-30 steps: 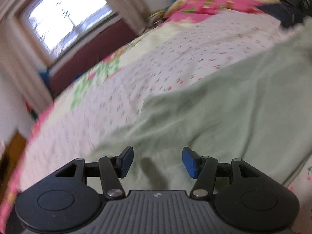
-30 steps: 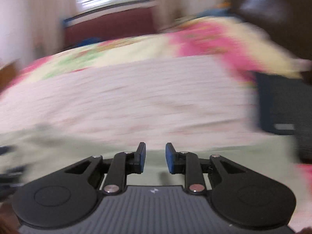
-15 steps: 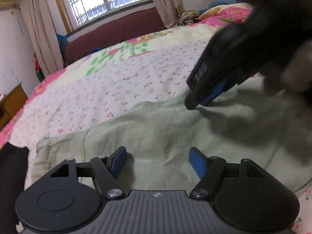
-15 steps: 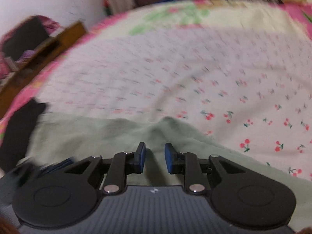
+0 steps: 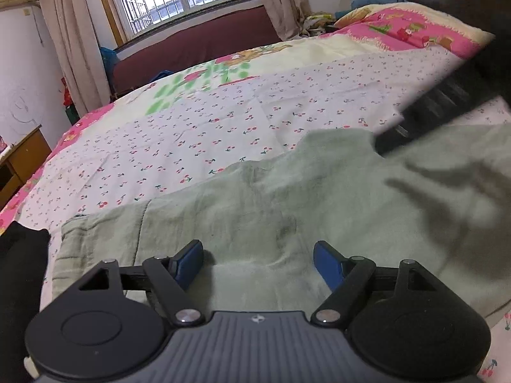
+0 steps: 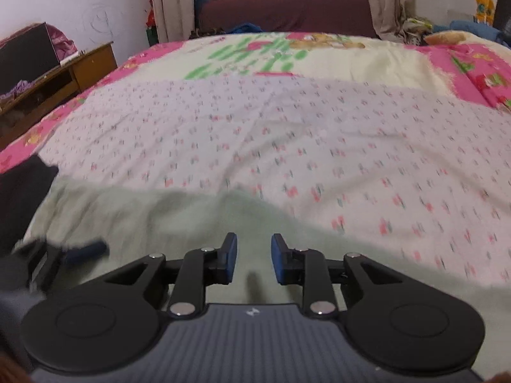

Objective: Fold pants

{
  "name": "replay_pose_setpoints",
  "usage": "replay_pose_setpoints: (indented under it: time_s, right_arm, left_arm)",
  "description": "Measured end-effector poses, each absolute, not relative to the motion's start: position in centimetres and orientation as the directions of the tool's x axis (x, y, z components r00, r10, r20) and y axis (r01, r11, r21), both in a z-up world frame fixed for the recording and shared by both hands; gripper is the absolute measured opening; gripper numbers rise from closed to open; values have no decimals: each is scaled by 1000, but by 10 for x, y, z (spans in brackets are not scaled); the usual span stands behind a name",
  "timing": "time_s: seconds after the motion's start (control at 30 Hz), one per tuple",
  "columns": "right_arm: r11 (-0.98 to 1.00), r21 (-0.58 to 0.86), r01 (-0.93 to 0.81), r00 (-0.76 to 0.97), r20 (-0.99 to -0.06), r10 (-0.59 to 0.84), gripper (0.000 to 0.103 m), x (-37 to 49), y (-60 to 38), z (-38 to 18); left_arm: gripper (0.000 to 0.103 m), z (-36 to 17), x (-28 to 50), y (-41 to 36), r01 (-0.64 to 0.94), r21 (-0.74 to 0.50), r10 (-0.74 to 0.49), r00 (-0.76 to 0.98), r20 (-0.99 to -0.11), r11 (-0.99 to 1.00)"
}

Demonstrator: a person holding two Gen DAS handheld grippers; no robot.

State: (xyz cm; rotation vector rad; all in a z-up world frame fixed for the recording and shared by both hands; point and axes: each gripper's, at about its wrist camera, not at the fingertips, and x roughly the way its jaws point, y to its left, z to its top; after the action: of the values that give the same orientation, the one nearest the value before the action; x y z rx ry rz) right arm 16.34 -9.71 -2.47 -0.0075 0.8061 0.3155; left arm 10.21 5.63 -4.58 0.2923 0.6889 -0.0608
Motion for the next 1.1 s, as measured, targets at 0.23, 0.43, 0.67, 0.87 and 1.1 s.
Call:
replay_pose_setpoints:
  time_s: [0.23, 0.43, 0.67, 0.87, 1.1]
  right_arm:
    - [979, 152, -137, 633, -747, 204, 24, 123, -150, -42]
    - [964, 194, 180, 661, -750, 28, 28, 70, -256, -41]
    - [817, 353, 457, 716, -691, -102, 28, 7, -359, -35]
    - [696, 474, 539, 744, -656, -130, 28, 1, -396, -42]
    - [642, 551, 533, 776, -621, -110, 31, 19, -417, -53]
  left_arm:
    - [93, -47, 99, 54, 141, 271, 72, 759, -648, 952]
    - [97, -50, 98, 51, 136, 307, 95, 768, -633, 942]
    - [97, -47, 85, 32, 162, 400, 110, 810, -576, 902]
    - [97, -48, 69, 4, 240, 467, 64, 835, -546, 851]
    - [97, -50, 71, 0, 240, 475, 73, 831, -551, 847]
